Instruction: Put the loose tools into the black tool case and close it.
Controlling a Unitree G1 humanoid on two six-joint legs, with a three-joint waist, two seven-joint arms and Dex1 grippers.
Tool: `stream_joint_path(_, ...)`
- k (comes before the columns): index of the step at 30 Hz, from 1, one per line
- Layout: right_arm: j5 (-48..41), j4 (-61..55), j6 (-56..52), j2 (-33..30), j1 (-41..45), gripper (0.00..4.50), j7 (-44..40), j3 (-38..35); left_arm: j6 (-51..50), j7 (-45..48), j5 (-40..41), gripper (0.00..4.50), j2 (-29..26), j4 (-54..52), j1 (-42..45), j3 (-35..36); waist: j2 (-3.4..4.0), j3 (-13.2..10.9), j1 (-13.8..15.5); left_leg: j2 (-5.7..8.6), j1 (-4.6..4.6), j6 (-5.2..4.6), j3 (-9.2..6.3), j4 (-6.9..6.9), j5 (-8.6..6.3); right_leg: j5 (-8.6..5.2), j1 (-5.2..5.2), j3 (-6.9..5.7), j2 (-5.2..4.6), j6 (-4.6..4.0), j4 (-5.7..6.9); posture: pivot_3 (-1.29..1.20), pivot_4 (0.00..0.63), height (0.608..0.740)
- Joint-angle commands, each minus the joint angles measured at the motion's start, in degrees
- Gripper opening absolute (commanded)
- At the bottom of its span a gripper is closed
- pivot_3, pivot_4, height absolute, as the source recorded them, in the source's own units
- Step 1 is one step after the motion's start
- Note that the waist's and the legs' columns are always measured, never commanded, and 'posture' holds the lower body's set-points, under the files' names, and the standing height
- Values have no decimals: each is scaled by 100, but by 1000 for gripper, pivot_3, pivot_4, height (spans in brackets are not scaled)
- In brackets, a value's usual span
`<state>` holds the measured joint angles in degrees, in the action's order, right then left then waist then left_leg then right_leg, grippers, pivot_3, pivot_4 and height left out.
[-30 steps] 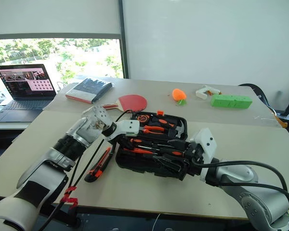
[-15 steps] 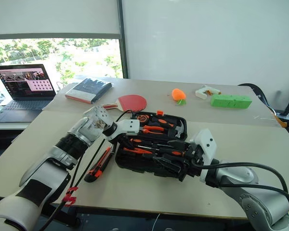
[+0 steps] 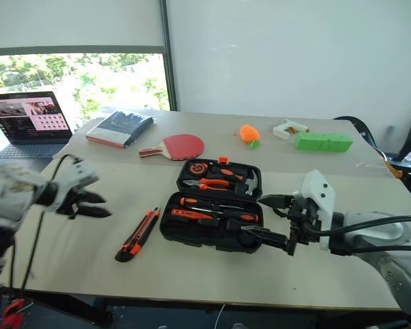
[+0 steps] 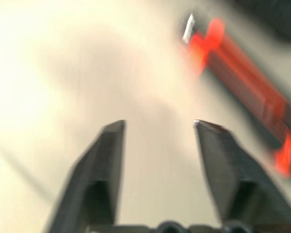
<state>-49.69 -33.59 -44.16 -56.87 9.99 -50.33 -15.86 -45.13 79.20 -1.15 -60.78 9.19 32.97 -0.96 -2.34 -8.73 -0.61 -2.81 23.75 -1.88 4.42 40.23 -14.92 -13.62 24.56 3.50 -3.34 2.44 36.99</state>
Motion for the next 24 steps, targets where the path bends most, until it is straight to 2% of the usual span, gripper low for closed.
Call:
stream_joint_path(1, -118, 17, 149, -216, 5, 4500, -516, -261, -301, -218, 305, 4267, -462, -584, -524, 692, -1, 0, 64, 0, -1, 1, 1, 1, 0, 0, -3, -3, -4, 1, 0, 0, 150, 736)
stream_joint_path(2, -136, 6, 138, -262, -2, 4500, -619, -266, -479, -265, 419, 4488, -530, -673, -649, 832, -1, 0, 90, 2, -3, 1, 3, 2, 1, -1, -6, -4, -8, 1, 0, 0, 150, 736)
stream_joint_path(6, -273, -97, 51, -293, 18, 4500, -784, -227, -1437, -356, 922, 4488, -544, -1318, -475, 769, -2, -1, 167, 3, -7, 6, 24, 10, 3, 0, -18, -11, -11, 3, 0, 0, 150, 736)
stream_joint_path(12, -489, -401, -44, -192, -32, 4500, -611, -163, -3177, -606, 1681, 4488, -166, -2137, 825, -416, -6, -2, 141, 12, -7, 8, 38, 9, 4, 0, -17, -10, -3, 2, 0, 0, 150, 736)
stream_joint_path(15, -517, -581, -19, -100, -88, 4500, -428, -98, -3990, -1023, 1798, 4488, 136, -2109, 1477, -1161, -6, -2, 110, 14, -6, 7, 33, 5, 3, -2, -15, -9, 3, 1, 1, 0, 150, 736)
stream_joint_path(19, -414, -816, 75, 170, -66, 4500, -3, 103, -4275, -1630, 1728, 4488, 545, -1860, 1936, -1972, -7, -2, 74, 14, -10, 7, 28, 3, 3, -3, -12, 1, 11, -1, 5, 0, 150, 736)
stream_joint_path(24, -452, -1082, 56, 426, -75, 4500, 425, 264, -4198, -1915, 1816, 4488, 695, -1665, 2074, -2587, -7, -2, 49, 13, -10, 7, 12, 2, 3, -3, -6, 9, 12, -2, 9, 0, 150, 736)
